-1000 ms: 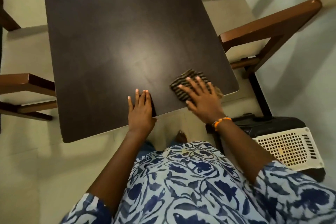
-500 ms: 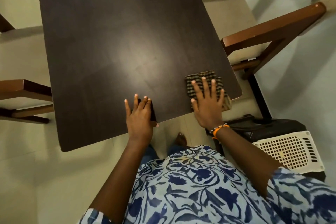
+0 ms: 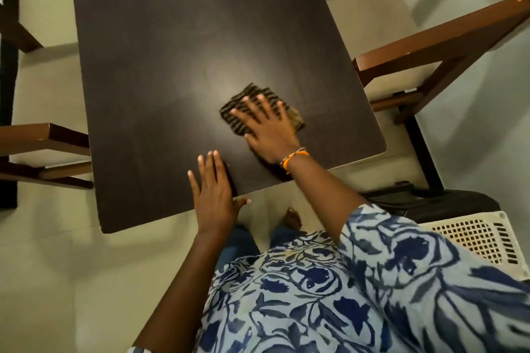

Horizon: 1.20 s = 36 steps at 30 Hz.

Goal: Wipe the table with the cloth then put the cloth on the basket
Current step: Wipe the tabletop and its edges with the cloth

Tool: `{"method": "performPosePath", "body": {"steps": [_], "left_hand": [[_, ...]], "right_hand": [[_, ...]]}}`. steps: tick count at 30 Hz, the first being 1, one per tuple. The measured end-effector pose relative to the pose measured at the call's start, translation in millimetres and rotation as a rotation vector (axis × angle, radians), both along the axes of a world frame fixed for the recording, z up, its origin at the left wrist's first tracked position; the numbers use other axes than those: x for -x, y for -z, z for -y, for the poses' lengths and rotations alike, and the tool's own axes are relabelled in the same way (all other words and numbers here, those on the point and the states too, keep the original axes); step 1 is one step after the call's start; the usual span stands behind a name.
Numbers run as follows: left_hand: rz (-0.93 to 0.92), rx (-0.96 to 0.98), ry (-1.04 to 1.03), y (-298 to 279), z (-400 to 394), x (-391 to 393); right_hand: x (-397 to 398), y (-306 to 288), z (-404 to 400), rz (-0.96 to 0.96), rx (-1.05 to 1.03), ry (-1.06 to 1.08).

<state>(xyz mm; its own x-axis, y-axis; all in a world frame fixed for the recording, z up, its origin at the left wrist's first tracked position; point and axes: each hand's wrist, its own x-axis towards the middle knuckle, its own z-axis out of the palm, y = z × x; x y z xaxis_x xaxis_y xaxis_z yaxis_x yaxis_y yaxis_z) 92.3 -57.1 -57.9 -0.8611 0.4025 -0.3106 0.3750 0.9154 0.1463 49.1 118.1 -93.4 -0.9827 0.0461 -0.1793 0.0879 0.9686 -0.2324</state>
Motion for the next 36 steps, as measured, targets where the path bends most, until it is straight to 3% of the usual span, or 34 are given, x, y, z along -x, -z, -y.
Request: {"method": "performPosePath", "body": {"steps": [7, 13, 16, 22, 26, 29, 32, 36], "left_hand": [[-0.049, 0.111, 0.123, -6, -15, 18], [-0.043, 0.086, -0.024, -3, -6, 23], [-0.032, 0.052, -0.107, 0, 9, 13], [0.011, 0.09, -0.218, -3, 49, 4], [0.011, 0.076, -0.261, -8, 72, 3], [0.037, 0.087, -0.235, -10, 71, -4], [0.054, 0.08, -0.152, -10, 53, -13], [0.008, 0.129, 0.028, -10, 17, -21]], "right_hand": [[-45, -5, -132, -0.003, -0.02, 0.492], [-66, -2, -99, -0.006, -0.015, 0.636], [-43, -4, -58, 0.008, -0.022, 0.507], [2, -6, 66, 0.031, 0.011, 0.047], [-31, 2, 114, 0.023, 0.031, -0.332], [-68, 9, 96, -0.03, -0.008, -0.491], [-91, 11, 43, -0.053, -0.054, -0.474], [-126, 4, -34, -0.024, -0.042, -0.186]]}}
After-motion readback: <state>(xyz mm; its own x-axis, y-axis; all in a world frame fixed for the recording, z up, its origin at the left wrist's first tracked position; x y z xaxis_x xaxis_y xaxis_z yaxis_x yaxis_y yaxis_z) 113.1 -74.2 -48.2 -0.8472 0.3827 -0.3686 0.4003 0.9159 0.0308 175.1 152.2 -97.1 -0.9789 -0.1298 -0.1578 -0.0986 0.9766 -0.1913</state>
